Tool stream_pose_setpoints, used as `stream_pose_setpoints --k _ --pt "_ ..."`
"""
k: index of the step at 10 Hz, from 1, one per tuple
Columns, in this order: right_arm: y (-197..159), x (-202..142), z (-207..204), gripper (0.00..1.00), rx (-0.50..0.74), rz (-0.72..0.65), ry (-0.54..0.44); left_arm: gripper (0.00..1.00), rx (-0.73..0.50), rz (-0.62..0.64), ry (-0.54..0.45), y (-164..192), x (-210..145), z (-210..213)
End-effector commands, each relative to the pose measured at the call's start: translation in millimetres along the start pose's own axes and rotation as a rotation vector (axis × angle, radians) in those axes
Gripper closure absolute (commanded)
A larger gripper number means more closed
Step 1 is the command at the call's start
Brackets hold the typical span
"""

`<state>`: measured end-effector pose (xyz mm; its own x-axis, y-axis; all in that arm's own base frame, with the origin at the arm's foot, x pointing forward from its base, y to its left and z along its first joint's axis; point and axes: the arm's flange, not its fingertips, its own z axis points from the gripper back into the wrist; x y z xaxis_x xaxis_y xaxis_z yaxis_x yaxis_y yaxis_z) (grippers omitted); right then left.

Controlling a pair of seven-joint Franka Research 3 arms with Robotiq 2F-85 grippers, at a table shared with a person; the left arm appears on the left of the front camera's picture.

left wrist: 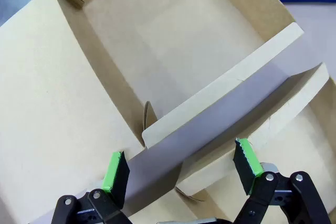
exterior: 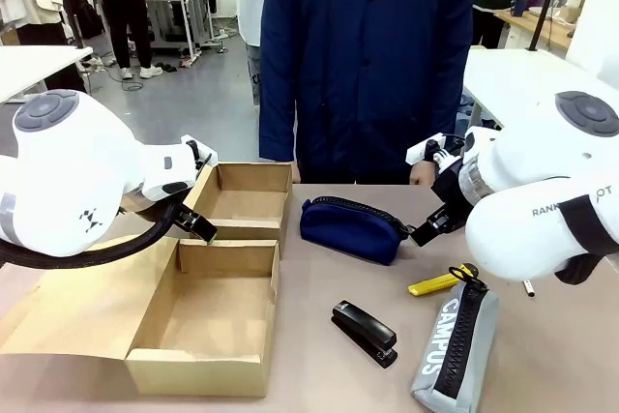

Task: Place items inside the box.
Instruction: Pick up a Pencil pouch or Stapler and place it inside the Mailer Box closest to the robot.

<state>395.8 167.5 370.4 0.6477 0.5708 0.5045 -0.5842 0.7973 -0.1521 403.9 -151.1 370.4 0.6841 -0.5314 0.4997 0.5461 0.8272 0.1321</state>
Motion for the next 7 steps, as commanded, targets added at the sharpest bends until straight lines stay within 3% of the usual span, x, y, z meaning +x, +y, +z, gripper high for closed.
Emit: stream_pose_setpoints --k 1,7 --pt "-0.1 0.0 0.0 0.00 0.000 -0.001 0.000 0.00 0.000 0.000 0.000 0.0 0.0 0.0" --pt "-0.1 0.0 0.0 0.00 0.000 -0.001 0.000 0.00 0.000 0.000 0.000 0.0 0.0 0.0"
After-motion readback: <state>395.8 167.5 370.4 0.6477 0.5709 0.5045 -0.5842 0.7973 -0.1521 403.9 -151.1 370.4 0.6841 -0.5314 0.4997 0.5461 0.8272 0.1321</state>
